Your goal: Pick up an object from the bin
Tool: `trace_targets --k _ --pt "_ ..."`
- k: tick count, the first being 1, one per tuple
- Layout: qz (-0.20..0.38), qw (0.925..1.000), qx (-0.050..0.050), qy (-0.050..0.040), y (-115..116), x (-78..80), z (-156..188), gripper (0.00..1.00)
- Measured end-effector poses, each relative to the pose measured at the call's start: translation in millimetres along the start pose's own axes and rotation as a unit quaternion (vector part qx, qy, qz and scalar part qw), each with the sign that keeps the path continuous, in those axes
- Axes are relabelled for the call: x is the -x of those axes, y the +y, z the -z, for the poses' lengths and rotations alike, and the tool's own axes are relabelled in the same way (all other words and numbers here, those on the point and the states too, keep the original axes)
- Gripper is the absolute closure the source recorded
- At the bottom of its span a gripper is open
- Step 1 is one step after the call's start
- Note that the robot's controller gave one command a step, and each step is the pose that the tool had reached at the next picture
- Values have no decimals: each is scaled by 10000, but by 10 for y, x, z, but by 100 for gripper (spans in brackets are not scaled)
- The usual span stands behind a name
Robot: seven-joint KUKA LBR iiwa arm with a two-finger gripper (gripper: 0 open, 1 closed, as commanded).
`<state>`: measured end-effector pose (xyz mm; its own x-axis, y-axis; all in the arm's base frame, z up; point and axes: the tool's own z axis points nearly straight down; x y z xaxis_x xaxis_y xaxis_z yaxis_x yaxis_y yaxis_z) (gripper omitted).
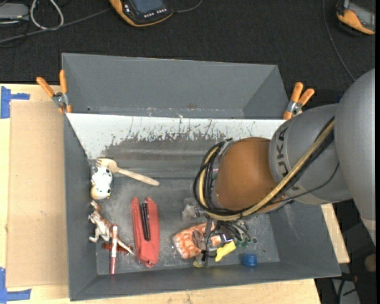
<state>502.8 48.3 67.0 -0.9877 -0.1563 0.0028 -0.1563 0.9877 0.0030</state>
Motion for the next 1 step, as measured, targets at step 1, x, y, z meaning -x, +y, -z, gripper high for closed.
trace_targets --k 1 --pt "-275 9996 3 -9 -38 110 24 100"
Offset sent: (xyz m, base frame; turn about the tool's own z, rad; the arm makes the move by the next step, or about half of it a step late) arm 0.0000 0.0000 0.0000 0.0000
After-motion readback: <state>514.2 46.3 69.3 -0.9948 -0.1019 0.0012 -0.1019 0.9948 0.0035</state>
